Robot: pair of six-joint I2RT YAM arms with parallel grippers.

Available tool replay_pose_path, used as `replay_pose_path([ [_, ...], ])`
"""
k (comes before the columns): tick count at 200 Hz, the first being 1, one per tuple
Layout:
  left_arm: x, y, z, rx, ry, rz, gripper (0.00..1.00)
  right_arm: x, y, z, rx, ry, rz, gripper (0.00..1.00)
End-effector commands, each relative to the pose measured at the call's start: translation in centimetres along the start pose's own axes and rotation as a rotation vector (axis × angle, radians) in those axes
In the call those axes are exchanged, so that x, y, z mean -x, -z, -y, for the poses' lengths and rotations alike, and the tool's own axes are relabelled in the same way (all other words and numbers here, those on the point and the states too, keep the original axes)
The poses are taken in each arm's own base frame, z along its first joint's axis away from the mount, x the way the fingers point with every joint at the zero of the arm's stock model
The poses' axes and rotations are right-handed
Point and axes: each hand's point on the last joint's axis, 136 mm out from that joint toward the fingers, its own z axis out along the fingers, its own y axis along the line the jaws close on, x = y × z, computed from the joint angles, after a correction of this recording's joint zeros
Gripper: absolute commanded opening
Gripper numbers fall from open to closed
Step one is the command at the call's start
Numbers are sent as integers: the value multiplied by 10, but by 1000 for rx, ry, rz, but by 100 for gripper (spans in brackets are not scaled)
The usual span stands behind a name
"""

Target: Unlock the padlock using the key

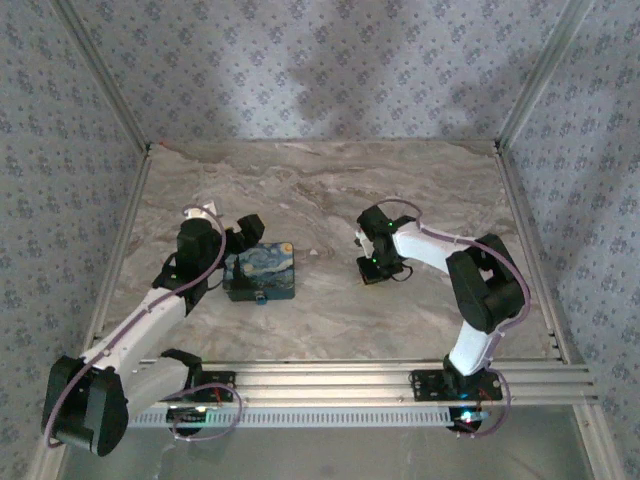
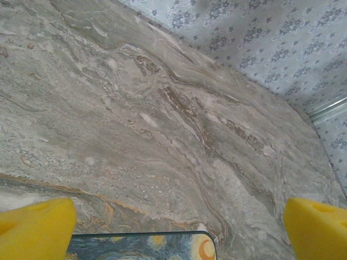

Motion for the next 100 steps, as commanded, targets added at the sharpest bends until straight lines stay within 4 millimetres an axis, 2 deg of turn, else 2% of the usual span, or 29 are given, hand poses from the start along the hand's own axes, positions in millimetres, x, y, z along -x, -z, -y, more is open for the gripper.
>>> replay_pose_path([
  [1,15,6,23,-73,-19,32,98,2,13,-9,104,-67,48,0],
  [26,17,7,35,-116,7,28,98,19,26,-16,235,-155,173,0],
  [49,17,7,53,-177,33,23,96,39,48,-21,383,-275,315,0],
  [80,14,2,88,-258,32,-6,92,63,84,-20,488,-387,486,0],
  [100,4,-6,117,-318,24,-43,88,78,112,-20,552,-466,601,0],
])
